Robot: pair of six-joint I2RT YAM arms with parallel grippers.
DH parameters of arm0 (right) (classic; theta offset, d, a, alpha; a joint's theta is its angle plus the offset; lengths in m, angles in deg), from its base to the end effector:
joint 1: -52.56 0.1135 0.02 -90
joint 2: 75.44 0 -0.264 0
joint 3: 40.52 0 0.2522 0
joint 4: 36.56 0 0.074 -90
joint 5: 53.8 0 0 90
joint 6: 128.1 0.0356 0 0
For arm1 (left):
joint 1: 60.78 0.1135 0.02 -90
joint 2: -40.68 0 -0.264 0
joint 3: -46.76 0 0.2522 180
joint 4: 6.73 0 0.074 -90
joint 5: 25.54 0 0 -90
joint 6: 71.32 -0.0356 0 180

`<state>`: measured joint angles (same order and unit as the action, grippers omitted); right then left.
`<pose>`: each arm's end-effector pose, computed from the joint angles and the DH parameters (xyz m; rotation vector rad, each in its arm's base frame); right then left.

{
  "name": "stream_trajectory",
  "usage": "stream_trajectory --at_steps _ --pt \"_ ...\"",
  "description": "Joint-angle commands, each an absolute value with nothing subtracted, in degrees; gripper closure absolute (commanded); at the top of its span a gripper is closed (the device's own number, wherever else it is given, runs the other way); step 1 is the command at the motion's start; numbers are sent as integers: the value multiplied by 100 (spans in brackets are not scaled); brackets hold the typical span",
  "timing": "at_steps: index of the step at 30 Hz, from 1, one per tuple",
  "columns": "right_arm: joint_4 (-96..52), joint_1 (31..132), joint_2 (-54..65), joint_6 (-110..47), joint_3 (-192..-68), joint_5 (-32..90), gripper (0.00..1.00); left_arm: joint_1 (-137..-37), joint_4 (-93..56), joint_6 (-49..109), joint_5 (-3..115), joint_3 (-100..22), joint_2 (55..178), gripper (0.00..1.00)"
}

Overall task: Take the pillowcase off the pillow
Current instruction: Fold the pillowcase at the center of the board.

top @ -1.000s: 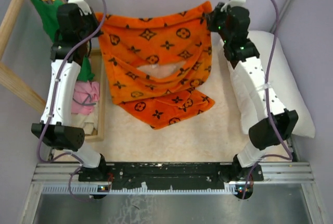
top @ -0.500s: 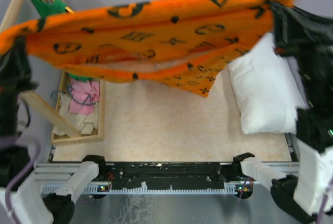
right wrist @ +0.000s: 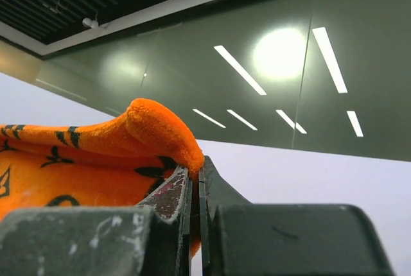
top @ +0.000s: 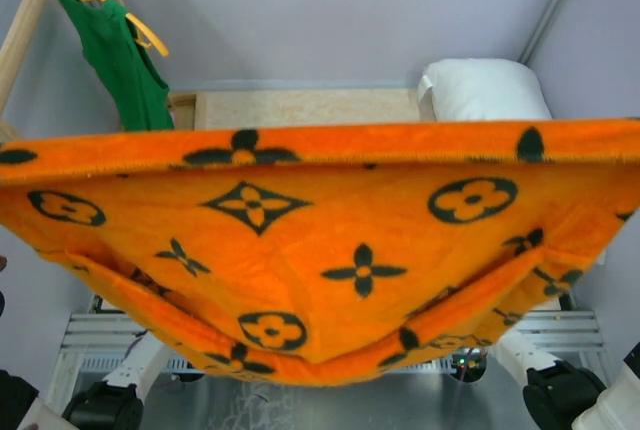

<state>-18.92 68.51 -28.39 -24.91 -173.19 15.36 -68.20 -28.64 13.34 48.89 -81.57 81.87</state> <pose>-0.1000 -0.0154 0.6576 -0.3733 0.3764 0.5667 -0.1209 0.0061 0.6376 0.3137 0.3973 -0.0943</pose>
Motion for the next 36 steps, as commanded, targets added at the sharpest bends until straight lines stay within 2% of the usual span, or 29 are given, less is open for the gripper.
stream_trajectory --at_steps 1,6,9,14,20,23,28,32,36 --pt "-2004 6853 -2490 -2847 -17637 2674 100 -6961 -3048 788 5957 -8648 8810 100" --pt "-1998 6855 -2275 -3143 -17208 3003 100 -7097 -3094 708 6081 -8595 9325 100" --pt "-2189 6856 -2096 -3329 -16698 3259 100 -7148 -2945 707 6174 -8139 9636 100" --pt "-2599 6856 -1566 -3631 -15584 4003 100 -7150 -2214 732 6418 -6582 10187 100" --pt "-3665 6828 -908 -3531 -13370 4528 100 -7143 -1025 886 6643 -4723 11020 100" --pt "-4063 6474 -8 -3247 -13080 4361 100 -7141 -323 963 6583 -4091 11628 100" --pt "-3830 5684 2106 -2363 -14472 3125 100 -7132 301 894 6881 -4505 13060 100" --pt "-2954 5627 3550 -2536 -16485 2851 100 -7092 556 636 7235 -5505 14284 100" --pt "-1934 5600 4783 -2763 -18642 2671 100 -6979 1081 347 7035 -6204 15188 100"
